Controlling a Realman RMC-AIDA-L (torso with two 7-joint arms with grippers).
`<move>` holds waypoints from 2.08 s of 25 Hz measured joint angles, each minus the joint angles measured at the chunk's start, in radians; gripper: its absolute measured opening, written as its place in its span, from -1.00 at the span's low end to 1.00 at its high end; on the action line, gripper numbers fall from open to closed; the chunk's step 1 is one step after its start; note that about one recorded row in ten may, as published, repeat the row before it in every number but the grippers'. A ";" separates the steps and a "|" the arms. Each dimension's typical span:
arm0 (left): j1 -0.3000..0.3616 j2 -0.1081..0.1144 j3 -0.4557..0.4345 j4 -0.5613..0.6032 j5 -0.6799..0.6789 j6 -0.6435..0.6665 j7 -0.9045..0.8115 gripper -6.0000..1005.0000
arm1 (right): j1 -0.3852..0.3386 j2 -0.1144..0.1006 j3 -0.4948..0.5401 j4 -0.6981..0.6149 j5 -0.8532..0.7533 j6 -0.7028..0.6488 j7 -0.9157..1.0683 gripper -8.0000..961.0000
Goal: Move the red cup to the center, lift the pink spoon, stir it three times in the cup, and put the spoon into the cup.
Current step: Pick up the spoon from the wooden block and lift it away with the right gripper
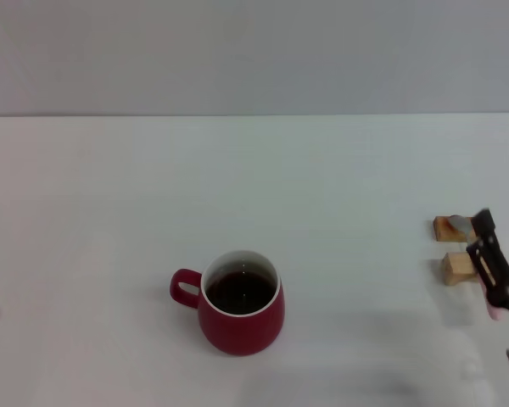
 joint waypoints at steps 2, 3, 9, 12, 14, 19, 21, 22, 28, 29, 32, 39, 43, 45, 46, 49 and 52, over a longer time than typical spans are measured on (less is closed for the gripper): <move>0.000 0.000 0.002 0.000 0.000 -0.001 -0.001 -0.96 | -0.023 0.000 -0.003 0.010 0.005 0.005 -0.015 0.47; 0.000 0.000 0.002 0.000 0.000 -0.001 -0.002 -0.96 | -0.035 0.000 -0.001 0.016 0.007 0.005 -0.017 0.47; 0.006 0.000 0.004 0.002 0.001 -0.011 -0.009 -0.95 | -0.066 0.000 -0.029 0.045 0.100 0.016 -0.017 0.48; 0.014 0.000 0.003 0.000 0.000 -0.011 -0.010 -0.95 | -0.079 0.000 -0.038 0.051 0.106 0.014 -0.017 0.48; 0.017 0.001 0.002 -0.002 -0.001 -0.011 -0.013 -0.95 | -0.095 0.000 -0.040 0.054 0.108 0.011 -0.017 0.48; 0.020 0.001 0.001 -0.002 -0.001 -0.004 -0.016 -0.95 | -0.119 0.000 -0.041 0.059 0.110 0.016 -0.013 0.48; 0.021 0.001 0.004 0.000 -0.001 -0.002 -0.022 -0.95 | -0.132 0.000 -0.049 0.059 0.110 0.017 -0.013 0.48; 0.021 0.001 0.005 0.001 0.000 -0.002 -0.028 -0.95 | -0.132 0.000 -0.049 0.059 0.110 0.017 -0.013 0.48; 0.020 0.004 0.010 0.010 0.008 0.009 -0.072 -0.95 | -0.141 0.000 -0.061 0.059 0.111 0.018 -0.012 0.47; 0.020 0.005 0.014 0.012 0.009 0.013 -0.076 -0.95 | -0.141 0.000 -0.064 0.061 0.111 0.018 -0.012 0.47; 0.018 0.005 0.037 0.023 0.009 0.044 -0.078 -0.95 | -0.141 0.000 -0.071 0.067 0.112 0.018 -0.015 0.47; 0.021 0.006 0.047 0.035 0.009 0.111 -0.123 -0.74 | -0.153 0.000 -0.081 0.066 0.135 0.018 -0.016 0.48; 0.017 0.006 0.046 0.039 0.008 0.097 -0.132 -0.47 | -0.160 0.000 -0.084 0.067 0.153 0.019 -0.016 0.48; 0.011 0.006 0.051 0.040 0.009 0.082 -0.129 -0.33 | -0.162 0.000 -0.084 0.067 0.159 0.018 -0.016 0.48; 0.011 0.006 0.051 0.040 0.009 0.082 -0.129 -0.27 | -0.163 0.000 -0.084 0.066 0.165 0.019 -0.016 0.48; 0.007 0.006 0.052 0.042 0.009 0.063 -0.127 -0.05 | -0.163 0.000 -0.084 0.061 0.184 0.029 -0.016 0.47; 0.006 0.005 0.051 0.042 0.009 0.063 -0.129 0.19 | -0.158 -0.001 -0.078 0.053 0.191 0.060 -0.016 0.47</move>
